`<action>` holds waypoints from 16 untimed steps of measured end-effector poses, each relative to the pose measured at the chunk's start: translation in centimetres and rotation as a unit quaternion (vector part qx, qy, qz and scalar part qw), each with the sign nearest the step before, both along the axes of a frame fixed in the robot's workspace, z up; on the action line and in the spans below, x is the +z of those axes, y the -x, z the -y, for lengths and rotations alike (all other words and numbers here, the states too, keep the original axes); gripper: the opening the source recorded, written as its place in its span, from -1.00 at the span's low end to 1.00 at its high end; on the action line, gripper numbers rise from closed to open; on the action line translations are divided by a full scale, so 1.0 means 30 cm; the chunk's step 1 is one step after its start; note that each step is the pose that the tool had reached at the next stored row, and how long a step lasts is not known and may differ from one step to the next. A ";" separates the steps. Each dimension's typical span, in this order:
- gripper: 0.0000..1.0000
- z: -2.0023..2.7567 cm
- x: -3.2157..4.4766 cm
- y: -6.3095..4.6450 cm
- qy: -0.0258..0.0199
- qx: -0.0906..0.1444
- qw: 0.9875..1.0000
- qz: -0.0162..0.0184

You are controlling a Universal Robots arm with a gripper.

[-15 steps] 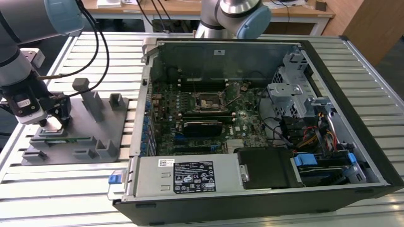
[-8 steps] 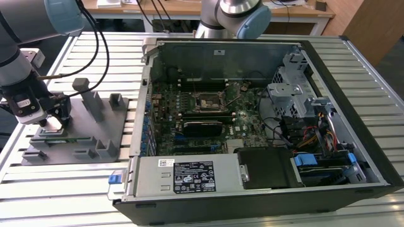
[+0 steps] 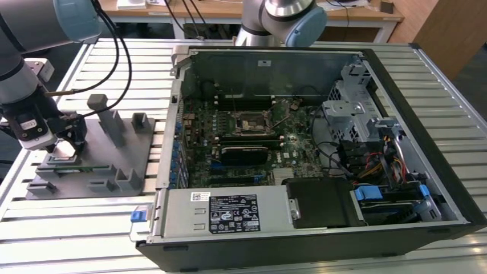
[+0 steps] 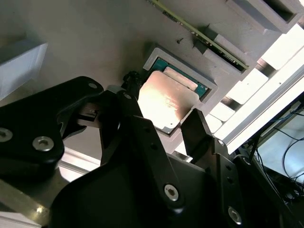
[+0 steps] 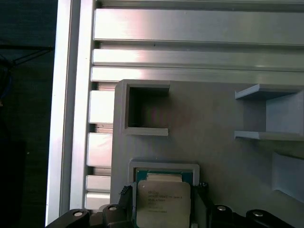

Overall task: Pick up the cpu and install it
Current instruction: 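Pick up the cpu and move it towards the insertion slot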

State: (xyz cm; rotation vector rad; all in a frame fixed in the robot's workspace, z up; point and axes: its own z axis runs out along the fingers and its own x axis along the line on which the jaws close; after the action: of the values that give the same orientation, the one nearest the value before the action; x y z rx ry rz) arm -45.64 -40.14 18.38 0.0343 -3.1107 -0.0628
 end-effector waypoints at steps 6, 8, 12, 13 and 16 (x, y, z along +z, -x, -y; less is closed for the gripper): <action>0.23 0.000 0.003 0.005 0.000 -0.004 1.000 0.001; 0.23 0.000 0.003 0.005 0.000 -0.008 1.000 0.001; 0.20 0.000 0.003 0.006 0.000 -0.012 1.000 0.001; 0.08 0.000 0.004 0.006 0.000 -0.012 1.000 0.001; 0.07 0.000 0.006 0.006 0.000 -0.012 1.000 0.001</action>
State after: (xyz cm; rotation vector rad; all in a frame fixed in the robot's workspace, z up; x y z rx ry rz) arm -45.81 -40.15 18.57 -0.0031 -3.1131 -0.0630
